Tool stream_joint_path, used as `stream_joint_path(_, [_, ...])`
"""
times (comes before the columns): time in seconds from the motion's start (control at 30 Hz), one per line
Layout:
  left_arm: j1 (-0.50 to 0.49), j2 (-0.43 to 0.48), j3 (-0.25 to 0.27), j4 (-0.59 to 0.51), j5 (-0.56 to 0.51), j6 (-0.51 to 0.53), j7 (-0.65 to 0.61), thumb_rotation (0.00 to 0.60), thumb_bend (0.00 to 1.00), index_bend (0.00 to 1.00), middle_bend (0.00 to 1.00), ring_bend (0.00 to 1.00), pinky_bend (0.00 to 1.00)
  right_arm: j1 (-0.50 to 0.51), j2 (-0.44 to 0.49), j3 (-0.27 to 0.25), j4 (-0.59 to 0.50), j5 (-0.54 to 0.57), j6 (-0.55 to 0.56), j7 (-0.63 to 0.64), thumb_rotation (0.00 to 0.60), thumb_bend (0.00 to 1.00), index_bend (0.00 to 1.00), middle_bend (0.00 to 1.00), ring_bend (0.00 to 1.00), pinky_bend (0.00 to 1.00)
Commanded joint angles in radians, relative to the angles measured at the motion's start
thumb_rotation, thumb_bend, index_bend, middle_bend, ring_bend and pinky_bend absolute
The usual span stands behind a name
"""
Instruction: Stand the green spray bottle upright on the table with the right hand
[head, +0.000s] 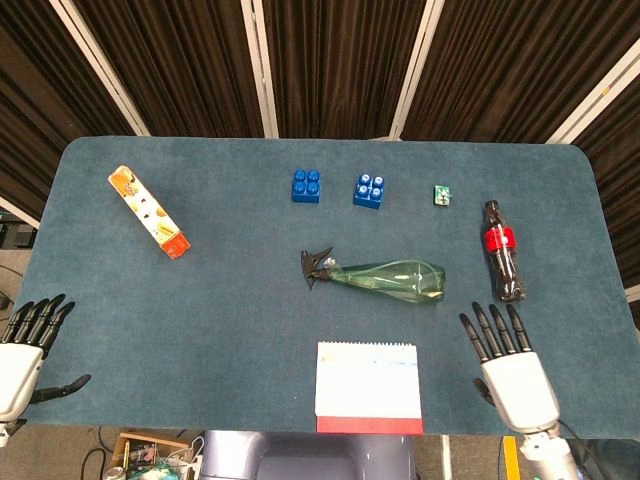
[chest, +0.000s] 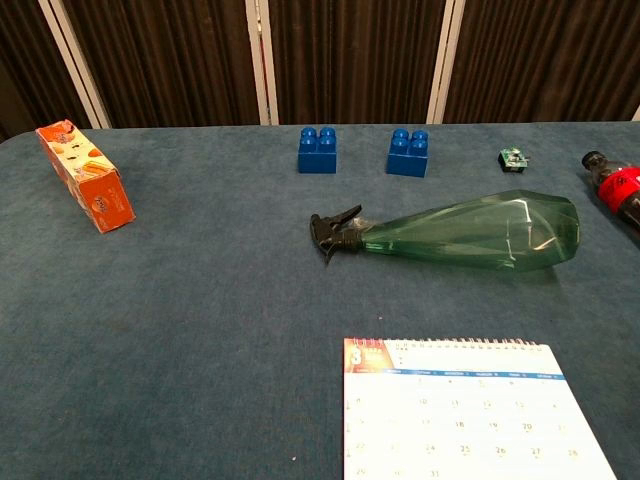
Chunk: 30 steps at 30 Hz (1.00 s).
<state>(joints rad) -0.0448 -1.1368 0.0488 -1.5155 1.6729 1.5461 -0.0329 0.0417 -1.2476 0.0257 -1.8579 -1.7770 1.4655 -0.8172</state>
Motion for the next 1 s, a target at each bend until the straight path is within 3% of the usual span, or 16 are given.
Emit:
stream_joint_path(0.03, [-0.005,-0.003,-0.006,0.004,-0.011,-0.008,0.001,0.600,0.06,0.00,0.00,0.00,0.03,0.046,-0.095,0.072,-0.088,0.073,-0.093,-0.231,0.600,0.11,0.01,0.00,0.00,0.00])
stream_joint_path(0.3, [-0.025,-0.010,-0.019,-0.001,-0.044,-0.051,0.016,0.600,0.06,0.00,0.00,0.00,0.03,0.127,-0.230,0.159,-0.084,0.209,-0.179,-0.539,0.600,0.11,0.05,0.00,0.00,0.00])
stream_joint_path(0.57, [-0.050,-0.017,-0.022,0.000,-0.072,-0.110,0.017,0.600,0.06,0.00,0.00,0.00,0.03,0.240,-0.369,0.241,0.003,0.332,-0.246,-0.714,0.600,0.11,0.14,0.00,0.00,0.00])
stream_joint_path(1.0, [-0.079,-0.025,-0.049,0.024,-0.155,-0.184,-0.001,0.600,0.06,0.00,0.00,0.00,0.03,0.401,-0.502,0.330,0.176,0.543,-0.303,-0.816,0.600,0.12,0.22,0.00,0.00,0.00])
